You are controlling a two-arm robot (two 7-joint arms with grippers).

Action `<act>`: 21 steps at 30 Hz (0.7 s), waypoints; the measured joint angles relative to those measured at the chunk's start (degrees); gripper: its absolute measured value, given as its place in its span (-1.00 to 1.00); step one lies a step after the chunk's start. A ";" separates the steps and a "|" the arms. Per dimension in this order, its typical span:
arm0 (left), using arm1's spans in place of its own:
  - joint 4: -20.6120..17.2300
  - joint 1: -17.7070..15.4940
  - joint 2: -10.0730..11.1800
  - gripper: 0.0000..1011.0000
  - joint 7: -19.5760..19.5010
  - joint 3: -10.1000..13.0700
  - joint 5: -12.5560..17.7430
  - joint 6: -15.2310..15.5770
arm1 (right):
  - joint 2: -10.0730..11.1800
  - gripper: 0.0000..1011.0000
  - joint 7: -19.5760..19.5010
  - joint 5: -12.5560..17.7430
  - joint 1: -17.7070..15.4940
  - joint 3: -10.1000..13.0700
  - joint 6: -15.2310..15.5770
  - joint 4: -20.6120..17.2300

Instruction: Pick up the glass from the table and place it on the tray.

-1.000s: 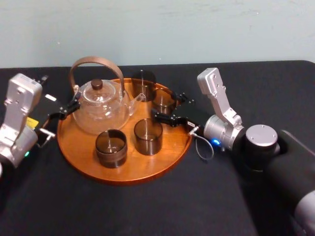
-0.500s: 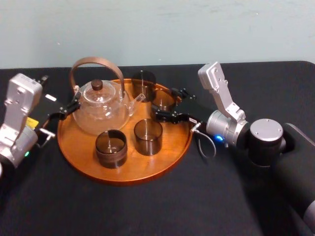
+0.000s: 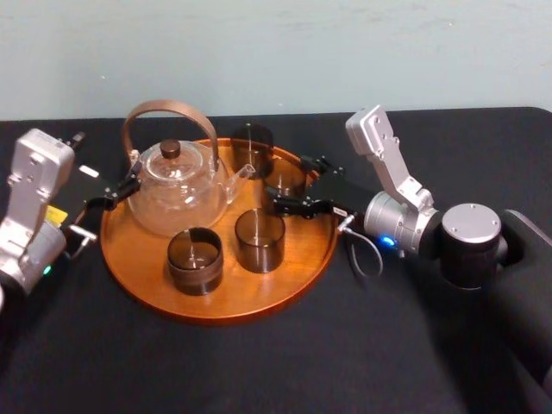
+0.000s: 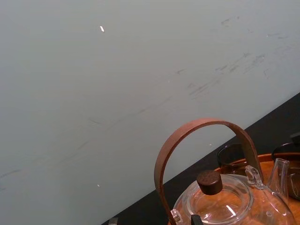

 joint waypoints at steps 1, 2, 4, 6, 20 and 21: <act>0.00 0.00 0.00 1.00 0.00 0.00 0.00 0.00 | 0.23 0.98 0.02 0.12 -0.12 -0.10 0.19 -0.30; 0.00 0.00 0.00 1.00 0.00 0.00 0.00 0.00 | 0.36 0.98 0.02 0.17 -0.18 -0.15 0.32 -0.48; 0.00 0.00 0.00 1.00 0.00 0.00 0.00 0.00 | 0.62 0.98 0.04 0.27 -0.30 -0.24 0.47 -0.83; 0.00 0.00 0.00 1.00 0.00 0.00 0.00 0.00 | 1.07 0.98 0.03 0.41 -0.52 -0.36 0.86 -1.46; 0.00 0.00 0.00 1.00 0.00 0.00 0.00 0.00 | 3.02 0.98 -0.35 1.26 -1.78 -0.63 1.81 -4.72; 0.00 0.00 0.00 1.00 0.00 0.00 0.00 0.00 | 3.21 0.98 -0.38 1.45 -1.98 -0.60 1.89 -5.15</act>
